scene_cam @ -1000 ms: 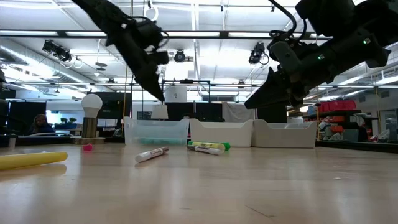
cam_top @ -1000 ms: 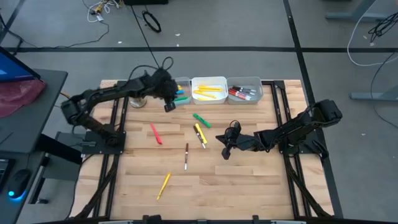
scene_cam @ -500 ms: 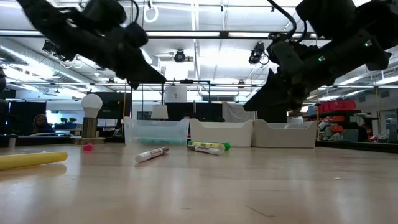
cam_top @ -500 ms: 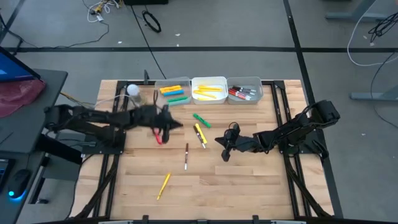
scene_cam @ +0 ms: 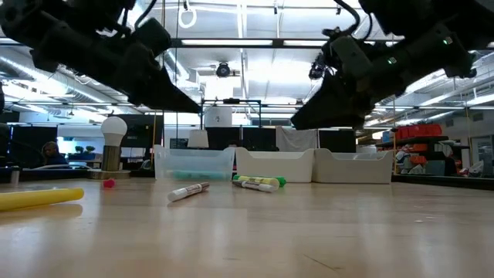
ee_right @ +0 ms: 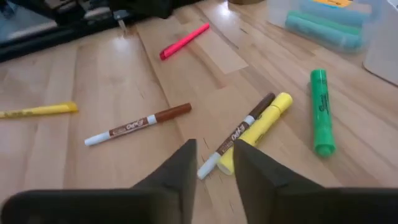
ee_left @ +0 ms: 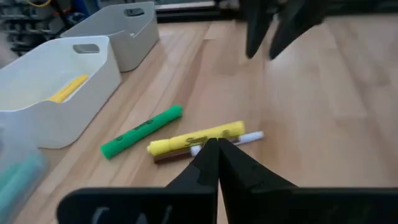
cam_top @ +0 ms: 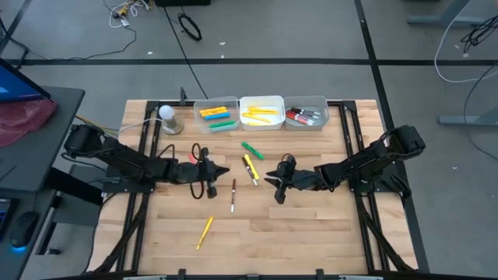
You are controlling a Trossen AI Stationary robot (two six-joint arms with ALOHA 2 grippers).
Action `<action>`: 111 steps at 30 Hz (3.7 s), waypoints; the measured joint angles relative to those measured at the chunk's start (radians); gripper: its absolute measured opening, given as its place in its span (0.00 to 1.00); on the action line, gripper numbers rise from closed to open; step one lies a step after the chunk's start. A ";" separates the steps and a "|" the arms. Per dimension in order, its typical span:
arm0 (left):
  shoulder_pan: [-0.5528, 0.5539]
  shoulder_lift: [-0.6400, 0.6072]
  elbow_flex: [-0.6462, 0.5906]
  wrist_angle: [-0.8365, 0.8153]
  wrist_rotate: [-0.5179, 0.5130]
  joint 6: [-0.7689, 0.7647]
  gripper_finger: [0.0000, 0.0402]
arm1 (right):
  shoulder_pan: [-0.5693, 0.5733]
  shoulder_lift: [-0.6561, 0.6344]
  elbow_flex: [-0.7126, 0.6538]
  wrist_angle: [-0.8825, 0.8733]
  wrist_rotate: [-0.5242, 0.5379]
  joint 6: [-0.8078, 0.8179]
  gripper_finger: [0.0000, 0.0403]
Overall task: Pick & Place Markers
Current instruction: Put the dark brown marker pen into the gray bin
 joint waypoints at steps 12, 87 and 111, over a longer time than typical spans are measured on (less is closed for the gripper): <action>0.152 0.115 0.000 0.262 0.350 0.090 0.03 | -0.049 0.000 0.179 -0.325 0.002 -0.011 0.52; 0.297 0.180 -0.395 0.916 0.371 -0.118 0.03 | -0.141 0.491 0.377 -0.070 -0.248 -0.258 0.39; 0.297 0.181 -0.394 0.912 0.371 -0.121 0.03 | -0.143 0.301 0.372 -0.241 -0.210 -0.169 0.06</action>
